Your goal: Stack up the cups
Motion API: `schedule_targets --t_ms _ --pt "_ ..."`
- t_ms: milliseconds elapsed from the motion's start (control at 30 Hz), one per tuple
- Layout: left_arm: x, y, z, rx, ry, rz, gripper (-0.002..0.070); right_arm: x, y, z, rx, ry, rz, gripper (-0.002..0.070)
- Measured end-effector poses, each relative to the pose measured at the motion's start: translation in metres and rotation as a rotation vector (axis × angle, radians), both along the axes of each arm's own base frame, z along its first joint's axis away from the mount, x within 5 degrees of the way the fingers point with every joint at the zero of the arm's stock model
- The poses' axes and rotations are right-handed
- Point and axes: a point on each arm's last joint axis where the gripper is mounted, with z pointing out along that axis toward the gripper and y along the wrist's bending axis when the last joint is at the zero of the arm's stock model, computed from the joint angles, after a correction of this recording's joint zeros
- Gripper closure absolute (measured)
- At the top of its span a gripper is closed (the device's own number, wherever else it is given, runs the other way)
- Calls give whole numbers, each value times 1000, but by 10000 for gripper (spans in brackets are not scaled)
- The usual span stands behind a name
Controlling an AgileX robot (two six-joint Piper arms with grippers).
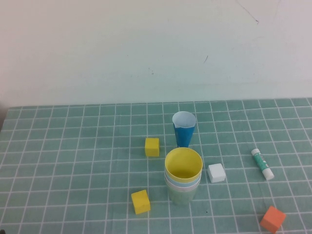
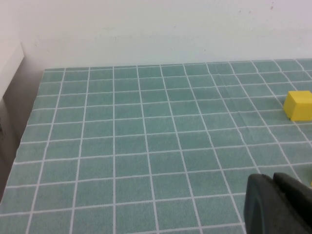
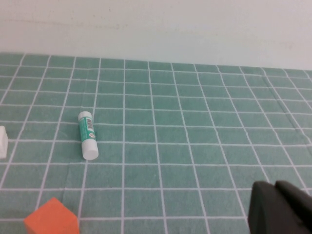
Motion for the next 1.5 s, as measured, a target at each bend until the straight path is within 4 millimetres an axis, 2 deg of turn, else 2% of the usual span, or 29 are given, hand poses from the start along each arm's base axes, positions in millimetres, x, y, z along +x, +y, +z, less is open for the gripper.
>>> schedule_targets --t_ms 567,933,1300,1500 --pt "0 0 0 0 0 0 677 0 0 0 0 0 0 678" --pt "0 0 0 -2 0 0 677 2 0 4 -6 -74 5 678" --pt "0 0 0 -2 0 0 677 2 0 4 -5 -71 4 678" --pt "0 0 0 -2 0 0 677 1 0 0 1 -15 1 678"
